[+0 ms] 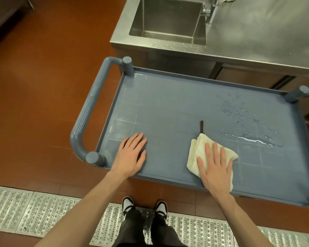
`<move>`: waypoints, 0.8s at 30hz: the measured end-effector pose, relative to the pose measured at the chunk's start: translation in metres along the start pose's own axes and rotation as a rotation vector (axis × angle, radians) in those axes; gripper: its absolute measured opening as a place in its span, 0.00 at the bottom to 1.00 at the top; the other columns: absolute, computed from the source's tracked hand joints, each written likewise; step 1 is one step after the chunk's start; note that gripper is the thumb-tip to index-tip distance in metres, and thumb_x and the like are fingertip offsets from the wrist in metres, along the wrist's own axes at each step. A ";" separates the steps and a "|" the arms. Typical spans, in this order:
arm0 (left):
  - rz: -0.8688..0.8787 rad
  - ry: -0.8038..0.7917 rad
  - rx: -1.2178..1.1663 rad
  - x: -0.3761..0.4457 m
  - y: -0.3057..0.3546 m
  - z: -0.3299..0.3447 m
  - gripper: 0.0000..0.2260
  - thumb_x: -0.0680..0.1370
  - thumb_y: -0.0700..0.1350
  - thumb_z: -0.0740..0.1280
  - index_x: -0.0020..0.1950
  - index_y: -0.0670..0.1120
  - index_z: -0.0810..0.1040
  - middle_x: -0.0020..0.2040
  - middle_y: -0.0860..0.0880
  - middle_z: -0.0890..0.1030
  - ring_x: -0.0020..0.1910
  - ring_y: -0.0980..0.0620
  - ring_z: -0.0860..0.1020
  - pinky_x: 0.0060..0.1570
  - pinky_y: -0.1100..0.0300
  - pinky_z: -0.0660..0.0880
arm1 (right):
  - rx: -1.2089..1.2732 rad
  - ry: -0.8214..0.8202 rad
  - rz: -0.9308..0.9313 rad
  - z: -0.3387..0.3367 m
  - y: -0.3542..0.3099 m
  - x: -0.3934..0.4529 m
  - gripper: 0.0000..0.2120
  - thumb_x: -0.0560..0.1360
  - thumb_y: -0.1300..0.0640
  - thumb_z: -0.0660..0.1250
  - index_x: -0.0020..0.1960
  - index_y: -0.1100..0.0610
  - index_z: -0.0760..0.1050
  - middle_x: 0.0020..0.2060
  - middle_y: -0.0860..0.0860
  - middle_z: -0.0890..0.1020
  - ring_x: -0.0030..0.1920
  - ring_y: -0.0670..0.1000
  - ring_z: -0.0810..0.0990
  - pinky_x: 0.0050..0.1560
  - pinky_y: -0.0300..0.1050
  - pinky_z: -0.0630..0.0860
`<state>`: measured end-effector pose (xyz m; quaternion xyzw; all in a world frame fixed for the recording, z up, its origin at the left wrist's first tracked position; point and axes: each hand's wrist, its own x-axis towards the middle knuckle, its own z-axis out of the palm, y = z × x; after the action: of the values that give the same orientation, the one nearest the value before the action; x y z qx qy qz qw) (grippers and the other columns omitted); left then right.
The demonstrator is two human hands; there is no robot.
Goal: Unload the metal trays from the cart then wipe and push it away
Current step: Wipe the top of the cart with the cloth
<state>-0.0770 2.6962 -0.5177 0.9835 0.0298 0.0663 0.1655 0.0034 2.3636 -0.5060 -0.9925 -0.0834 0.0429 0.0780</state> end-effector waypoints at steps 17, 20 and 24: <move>-0.060 0.227 -0.228 0.002 0.002 -0.022 0.24 0.85 0.44 0.57 0.82 0.46 0.68 0.82 0.48 0.68 0.83 0.51 0.62 0.83 0.46 0.56 | -0.110 -0.081 -0.545 0.042 -0.205 0.020 0.34 0.83 0.41 0.51 0.86 0.51 0.51 0.85 0.53 0.51 0.85 0.60 0.44 0.80 0.69 0.53; -0.045 0.231 -0.196 0.004 -0.007 -0.035 0.24 0.85 0.46 0.56 0.82 0.45 0.68 0.83 0.47 0.67 0.84 0.49 0.61 0.83 0.45 0.55 | -0.125 -0.097 -0.603 0.043 -0.245 0.021 0.40 0.81 0.44 0.59 0.85 0.54 0.44 0.84 0.56 0.54 0.85 0.61 0.48 0.81 0.67 0.53; -0.074 0.301 -0.199 0.006 -0.015 -0.044 0.22 0.84 0.44 0.58 0.76 0.42 0.76 0.79 0.44 0.73 0.81 0.44 0.67 0.81 0.41 0.59 | -0.254 -0.107 -0.724 0.042 -0.276 0.012 0.37 0.85 0.51 0.46 0.76 0.61 0.21 0.84 0.61 0.47 0.84 0.63 0.48 0.82 0.66 0.47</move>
<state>-0.0781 2.7248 -0.4811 0.9395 0.0839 0.2092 0.2581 -0.0326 2.6407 -0.5037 -0.8969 -0.4372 0.0538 -0.0398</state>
